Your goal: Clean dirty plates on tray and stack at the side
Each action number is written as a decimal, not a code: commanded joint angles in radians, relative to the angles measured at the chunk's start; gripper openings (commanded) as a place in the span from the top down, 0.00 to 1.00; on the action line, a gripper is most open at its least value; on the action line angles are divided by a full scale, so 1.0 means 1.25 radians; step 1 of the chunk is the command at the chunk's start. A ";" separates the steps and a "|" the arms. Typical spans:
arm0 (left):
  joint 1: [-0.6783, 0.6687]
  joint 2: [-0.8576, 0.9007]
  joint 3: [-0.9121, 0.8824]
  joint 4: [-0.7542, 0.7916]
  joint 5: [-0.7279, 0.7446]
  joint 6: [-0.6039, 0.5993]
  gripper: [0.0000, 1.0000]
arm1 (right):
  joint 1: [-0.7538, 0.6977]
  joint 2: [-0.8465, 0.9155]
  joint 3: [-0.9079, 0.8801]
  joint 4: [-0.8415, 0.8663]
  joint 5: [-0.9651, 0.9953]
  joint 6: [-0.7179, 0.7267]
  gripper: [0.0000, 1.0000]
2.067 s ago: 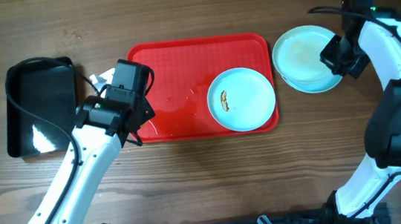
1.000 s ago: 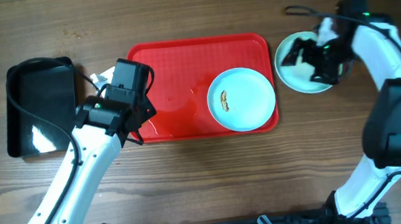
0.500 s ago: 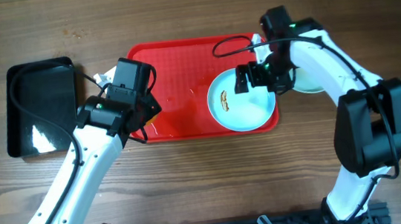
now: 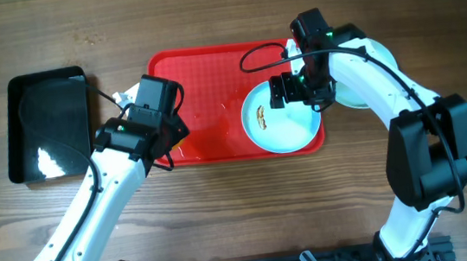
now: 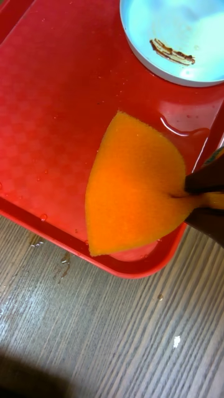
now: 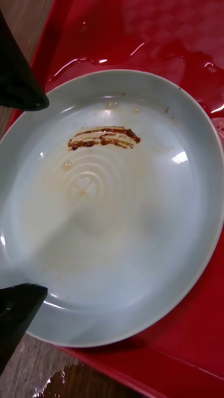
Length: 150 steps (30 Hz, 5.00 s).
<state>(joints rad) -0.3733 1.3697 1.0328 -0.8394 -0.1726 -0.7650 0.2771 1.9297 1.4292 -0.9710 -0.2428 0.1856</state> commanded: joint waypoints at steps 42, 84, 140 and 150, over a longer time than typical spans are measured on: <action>-0.004 0.004 -0.005 0.011 0.027 -0.005 0.96 | 0.003 -0.001 -0.103 0.034 0.147 0.109 0.68; -0.004 0.067 -0.007 0.179 0.162 0.110 0.96 | 0.110 -0.001 -0.195 0.365 -0.056 0.184 0.96; -0.023 0.209 -0.007 0.337 0.203 0.149 0.96 | 0.125 0.142 -0.075 0.286 0.048 0.273 0.96; -0.023 0.283 -0.007 0.380 0.191 0.152 0.96 | 0.125 0.143 -0.075 0.319 -0.002 0.273 0.96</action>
<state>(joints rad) -0.3985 1.6794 1.0290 -0.3870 0.0837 -0.5842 0.4366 2.0518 1.3437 -0.5808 -0.2367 0.5171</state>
